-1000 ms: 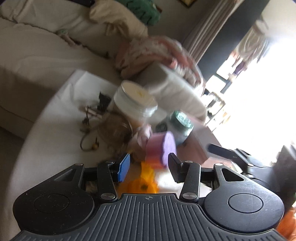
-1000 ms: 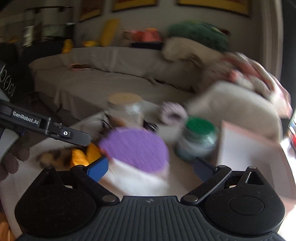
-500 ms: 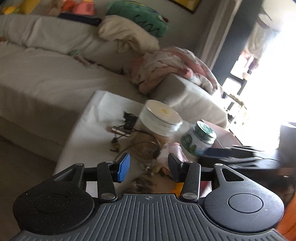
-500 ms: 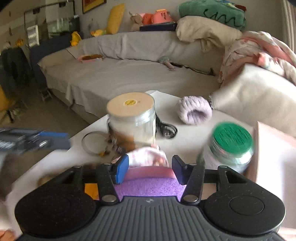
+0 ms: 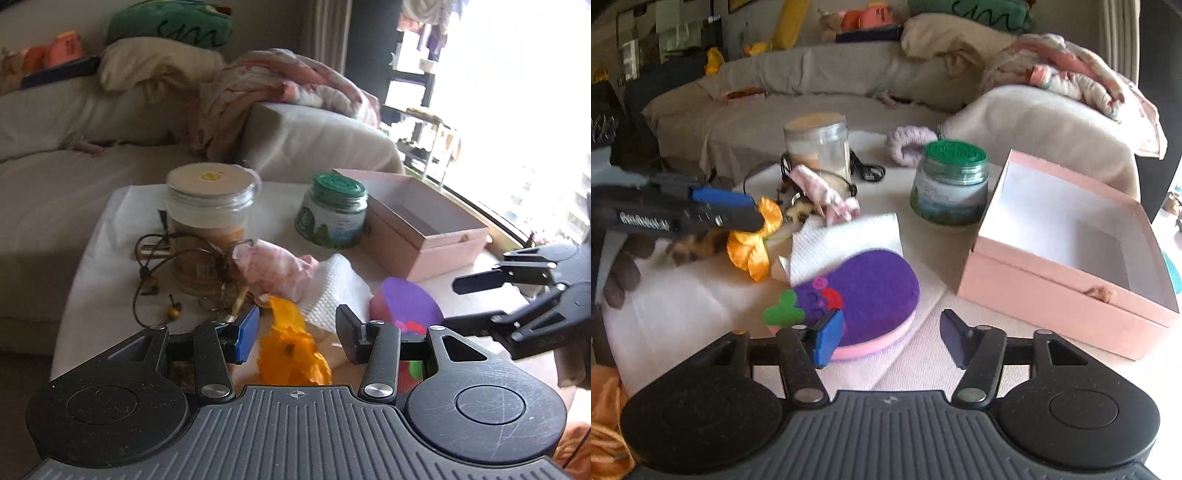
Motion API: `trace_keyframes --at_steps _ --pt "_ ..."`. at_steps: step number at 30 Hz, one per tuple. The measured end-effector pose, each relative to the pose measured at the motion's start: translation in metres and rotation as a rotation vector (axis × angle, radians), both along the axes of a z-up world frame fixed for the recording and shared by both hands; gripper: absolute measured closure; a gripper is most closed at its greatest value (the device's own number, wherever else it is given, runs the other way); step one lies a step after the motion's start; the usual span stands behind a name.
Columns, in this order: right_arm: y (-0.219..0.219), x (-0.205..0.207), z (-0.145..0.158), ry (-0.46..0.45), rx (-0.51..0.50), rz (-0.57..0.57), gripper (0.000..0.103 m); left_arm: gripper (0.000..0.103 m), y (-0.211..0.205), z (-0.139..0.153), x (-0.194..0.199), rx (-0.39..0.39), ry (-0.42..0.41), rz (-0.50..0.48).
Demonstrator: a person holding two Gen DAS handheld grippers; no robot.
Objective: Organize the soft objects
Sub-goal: 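Grasp the furry brown tail with the left tool while the right tool grasps the pink cloth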
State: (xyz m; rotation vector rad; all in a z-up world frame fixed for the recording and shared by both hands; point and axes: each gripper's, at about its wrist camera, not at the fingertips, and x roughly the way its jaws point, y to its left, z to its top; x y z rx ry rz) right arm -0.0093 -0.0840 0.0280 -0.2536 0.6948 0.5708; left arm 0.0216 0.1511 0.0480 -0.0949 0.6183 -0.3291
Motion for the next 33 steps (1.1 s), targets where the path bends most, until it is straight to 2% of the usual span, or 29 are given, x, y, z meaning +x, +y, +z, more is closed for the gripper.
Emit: trace_keyframes --at_steps 3,5,7,10,13,14,16,18,19,23,26,29,33 --pt "0.011 -0.001 0.006 -0.053 0.015 0.024 0.033 0.053 0.018 0.008 0.001 -0.017 -0.014 0.089" --pt "0.027 0.007 0.011 -0.083 0.01 0.055 0.033 0.053 0.027 0.01 0.002 0.02 -0.011 0.138" --pt "0.048 0.019 0.016 -0.093 0.003 0.096 0.032 0.053 0.033 0.005 0.005 0.07 0.027 0.146" --pt "0.081 0.052 0.019 -0.048 0.005 0.102 0.032 0.053 0.035 -0.004 0.013 0.115 0.09 0.14" --pt "0.108 0.091 0.01 0.059 0.026 0.073 0.032 0.053 0.036 -0.013 0.02 0.124 0.133 0.121" --pt "0.115 0.102 0.006 0.094 0.03 0.058 0.035 0.053 0.035 -0.015 0.024 0.121 0.137 0.108" --pt "0.125 0.113 -0.001 0.132 0.02 0.052 0.051 0.053 0.032 -0.016 0.031 0.127 0.136 0.082" --pt "0.127 0.113 -0.004 0.149 -0.001 0.051 0.084 0.053 0.027 -0.02 0.037 0.141 0.135 0.063" --pt "0.124 0.11 -0.004 0.154 -0.006 0.056 0.088 0.053 0.025 -0.021 0.04 0.149 0.137 0.06" --pt "0.105 0.086 0.003 0.092 -0.027 0.077 0.089 0.053 0.011 -0.029 0.052 0.184 0.15 0.006" --pt "0.091 0.07 0.006 0.072 -0.039 0.08 0.09 0.052 0.002 -0.033 0.05 0.258 0.122 -0.029" --pt "0.082 0.057 0.011 0.032 -0.056 0.091 0.09 0.053 0.009 -0.033 0.05 0.214 0.141 -0.013" --pt "0.079 0.047 0.013 0.001 -0.047 0.097 0.09 0.053 0.006 -0.03 0.055 0.233 0.166 -0.008"
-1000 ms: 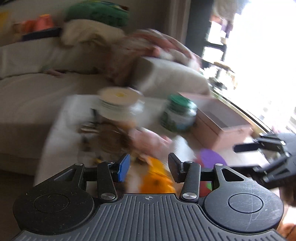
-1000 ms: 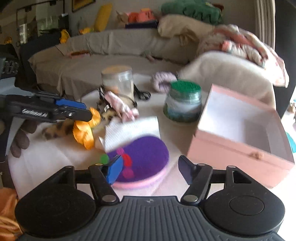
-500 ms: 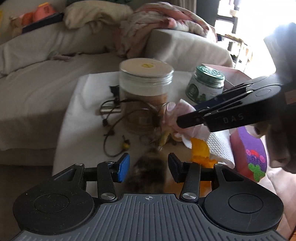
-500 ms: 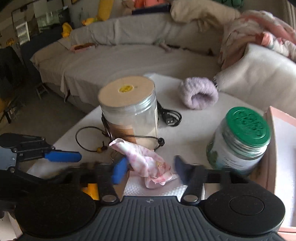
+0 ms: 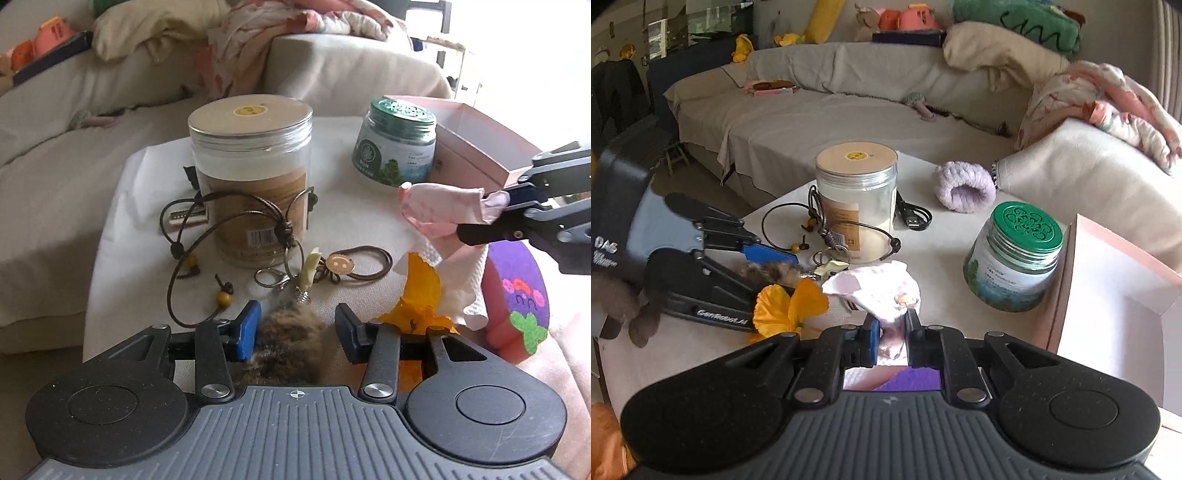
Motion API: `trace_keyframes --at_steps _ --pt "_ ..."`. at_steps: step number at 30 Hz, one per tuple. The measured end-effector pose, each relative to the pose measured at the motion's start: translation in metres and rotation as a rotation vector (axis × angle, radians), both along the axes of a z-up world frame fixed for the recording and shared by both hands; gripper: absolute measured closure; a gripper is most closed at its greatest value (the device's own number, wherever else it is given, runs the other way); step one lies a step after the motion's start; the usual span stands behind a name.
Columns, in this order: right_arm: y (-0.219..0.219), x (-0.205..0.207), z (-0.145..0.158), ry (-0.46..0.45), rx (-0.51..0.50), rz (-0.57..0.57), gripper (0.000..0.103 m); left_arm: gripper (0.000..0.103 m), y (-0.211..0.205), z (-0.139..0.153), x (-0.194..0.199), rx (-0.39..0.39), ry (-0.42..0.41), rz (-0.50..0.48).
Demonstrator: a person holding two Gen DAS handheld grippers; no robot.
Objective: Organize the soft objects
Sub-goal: 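Grasp the furry brown tail with the left tool while the right tool grasps the pink cloth, then carry the tail and pink cloth over the pink box and open both tools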
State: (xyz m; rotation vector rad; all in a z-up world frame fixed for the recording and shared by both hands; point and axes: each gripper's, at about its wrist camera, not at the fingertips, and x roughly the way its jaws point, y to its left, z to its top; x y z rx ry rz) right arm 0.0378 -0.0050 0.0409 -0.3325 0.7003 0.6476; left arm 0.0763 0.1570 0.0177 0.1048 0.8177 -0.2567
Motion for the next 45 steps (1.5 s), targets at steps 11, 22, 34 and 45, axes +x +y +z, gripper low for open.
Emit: trace_keyframes --at_steps 11,22,34,45 --pt "-0.009 -0.008 0.006 -0.014 0.015 -0.016 0.09 0.087 0.014 0.017 -0.028 -0.104 -0.108 0.006" --pt "-0.014 0.015 0.114 -0.04 0.223 -0.042 0.092 0.088 0.018 0.186 -0.052 -0.081 -0.538 0.003" --pt "-0.124 0.048 0.236 -0.283 0.3 -0.292 0.092 0.086 -0.071 0.331 0.021 -0.28 -0.654 -0.15" --pt "-0.201 0.105 0.094 -0.021 0.231 -0.391 0.067 0.081 -0.192 0.187 0.151 -0.401 -0.184 -0.253"
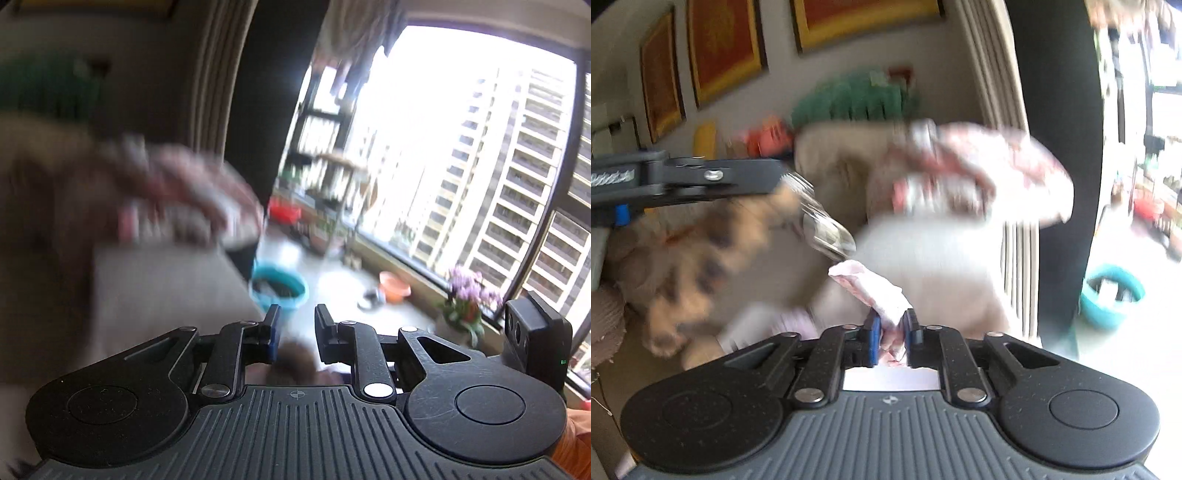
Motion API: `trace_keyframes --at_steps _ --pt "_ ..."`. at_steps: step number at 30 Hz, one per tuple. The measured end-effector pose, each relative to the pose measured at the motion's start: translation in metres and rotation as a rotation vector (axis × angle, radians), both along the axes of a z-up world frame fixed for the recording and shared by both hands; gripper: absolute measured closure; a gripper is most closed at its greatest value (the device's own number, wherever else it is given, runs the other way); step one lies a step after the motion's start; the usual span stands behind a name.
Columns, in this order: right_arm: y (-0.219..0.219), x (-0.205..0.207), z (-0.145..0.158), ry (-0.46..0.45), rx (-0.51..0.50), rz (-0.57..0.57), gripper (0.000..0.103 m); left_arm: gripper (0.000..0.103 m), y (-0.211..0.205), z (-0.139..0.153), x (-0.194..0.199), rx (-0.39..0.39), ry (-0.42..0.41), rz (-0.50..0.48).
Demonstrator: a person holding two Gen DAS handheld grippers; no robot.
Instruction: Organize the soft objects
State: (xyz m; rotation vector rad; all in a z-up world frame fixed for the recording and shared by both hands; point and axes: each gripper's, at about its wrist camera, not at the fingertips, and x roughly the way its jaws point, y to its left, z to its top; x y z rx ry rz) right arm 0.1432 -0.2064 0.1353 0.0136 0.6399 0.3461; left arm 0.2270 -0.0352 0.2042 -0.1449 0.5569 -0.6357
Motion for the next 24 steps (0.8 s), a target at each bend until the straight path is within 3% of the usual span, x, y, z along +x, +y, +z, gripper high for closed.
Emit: trace_keyframes --at_steps 3,5,7,10,12,14,19,22,24 --pt "-0.003 0.003 -0.046 0.069 -0.079 -0.034 0.063 0.081 -0.002 -0.059 0.033 0.048 0.19 0.038" --pt "-0.01 -0.006 -0.055 0.061 -0.086 -0.025 0.063 0.081 0.012 -0.077 0.047 0.02 0.242 0.073" --pt "-0.016 -0.019 -0.056 0.032 -0.079 -0.029 0.057 0.081 0.03 -0.08 0.046 -0.013 0.226 0.093" --pt "-0.014 -0.038 -0.058 -0.036 -0.086 -0.028 0.045 0.081 0.064 -0.069 0.021 -0.03 0.102 0.116" --pt "-0.004 -0.057 -0.055 -0.065 -0.115 -0.007 0.044 0.081 0.087 -0.062 -0.008 -0.007 0.018 0.124" --pt "0.014 -0.073 -0.054 -0.091 -0.149 0.025 0.042 0.081 0.11 -0.062 -0.046 0.034 -0.015 0.165" --pt "0.06 -0.105 -0.064 -0.157 -0.158 0.097 0.036 0.081 0.171 -0.089 -0.116 0.122 0.011 0.323" --pt "0.09 -0.115 -0.073 -0.119 -0.135 0.193 0.036 0.081 0.205 -0.116 -0.15 0.08 0.077 0.399" --pt "0.111 -0.119 -0.08 -0.083 -0.123 0.249 0.035 0.081 0.218 -0.134 -0.166 0.051 0.135 0.396"
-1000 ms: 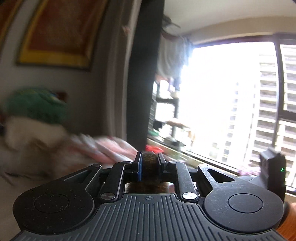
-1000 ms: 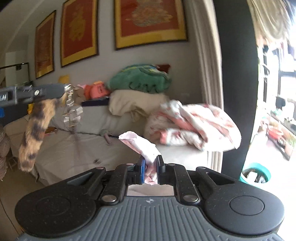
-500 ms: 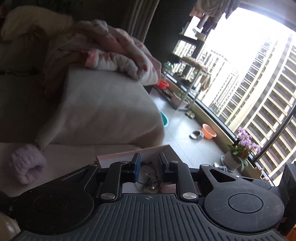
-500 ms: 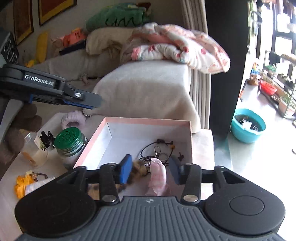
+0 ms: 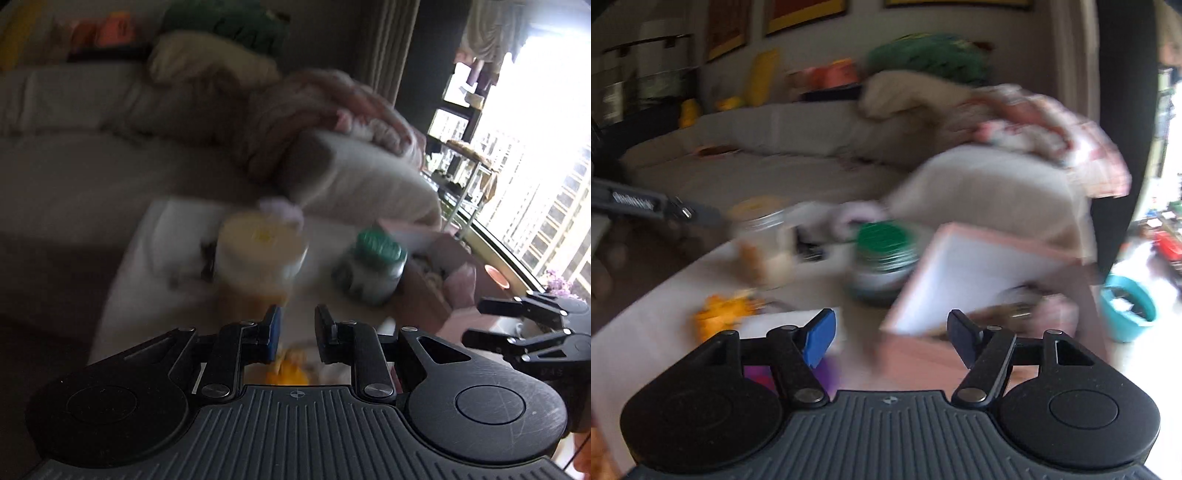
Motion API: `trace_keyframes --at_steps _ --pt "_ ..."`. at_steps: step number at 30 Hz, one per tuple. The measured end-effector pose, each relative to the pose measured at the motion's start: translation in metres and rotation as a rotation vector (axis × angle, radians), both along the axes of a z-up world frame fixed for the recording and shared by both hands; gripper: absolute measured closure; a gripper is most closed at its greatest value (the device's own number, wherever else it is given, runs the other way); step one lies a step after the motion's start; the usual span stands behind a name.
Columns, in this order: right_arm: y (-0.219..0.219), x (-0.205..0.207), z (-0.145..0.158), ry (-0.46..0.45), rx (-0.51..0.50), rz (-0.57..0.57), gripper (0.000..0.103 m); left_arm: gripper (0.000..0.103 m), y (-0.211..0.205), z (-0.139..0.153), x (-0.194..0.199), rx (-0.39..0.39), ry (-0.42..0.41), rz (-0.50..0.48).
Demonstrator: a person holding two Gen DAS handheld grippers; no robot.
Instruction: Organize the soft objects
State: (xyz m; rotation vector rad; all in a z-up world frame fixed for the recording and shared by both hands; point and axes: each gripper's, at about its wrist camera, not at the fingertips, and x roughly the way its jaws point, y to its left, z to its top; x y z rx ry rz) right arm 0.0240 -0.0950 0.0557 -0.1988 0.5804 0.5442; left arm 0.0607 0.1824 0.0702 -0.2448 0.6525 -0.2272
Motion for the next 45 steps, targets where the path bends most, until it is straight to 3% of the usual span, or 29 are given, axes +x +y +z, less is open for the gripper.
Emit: trace_keyframes --at_steps 3,8,14,17,20,22,24,29,34,38,42,45 --pt "0.028 -0.002 -0.01 0.04 -0.015 0.038 0.035 0.081 -0.004 -0.016 -0.011 0.02 0.006 -0.038" --pt "0.055 -0.007 -0.021 0.082 -0.049 0.082 0.035 0.081 -0.036 -0.02 -0.022 0.172 -0.07 -0.148" --pt "0.077 0.024 -0.019 0.101 -0.032 0.086 0.035 0.081 -0.029 -0.029 -0.021 0.058 -0.027 -0.117" --pt "0.092 0.059 -0.026 0.203 -0.027 0.055 0.035 0.081 -0.021 -0.028 -0.02 0.015 0.001 -0.091" --pt "0.098 0.077 -0.038 0.284 -0.046 0.02 0.035 0.081 -0.009 -0.024 -0.027 0.032 -0.04 -0.059" --pt "0.094 0.071 -0.041 0.291 -0.041 0.033 0.043 0.081 0.002 -0.022 -0.029 0.035 -0.069 -0.015" --pt "0.086 0.061 -0.04 0.291 -0.047 0.056 0.075 0.081 0.013 -0.021 -0.03 0.016 -0.097 0.015" --pt "0.051 0.033 -0.036 0.25 -0.084 0.018 0.094 0.081 0.015 -0.014 -0.03 0.019 -0.138 -0.003" --pt "0.018 0.013 -0.022 0.227 -0.031 -0.017 0.094 0.081 -0.022 -0.013 -0.023 0.098 -0.143 -0.186" --pt "0.017 0.0 -0.016 0.188 -0.045 0.023 0.094 0.077 -0.064 -0.031 -0.016 0.262 -0.088 -0.368" --pt "0.021 -0.005 -0.015 0.175 -0.047 0.045 0.094 0.076 -0.089 -0.047 -0.007 0.454 -0.051 -0.379" --pt "0.02 -0.007 -0.017 0.167 -0.035 0.04 0.094 0.076 -0.089 -0.046 -0.003 0.498 -0.034 -0.369"
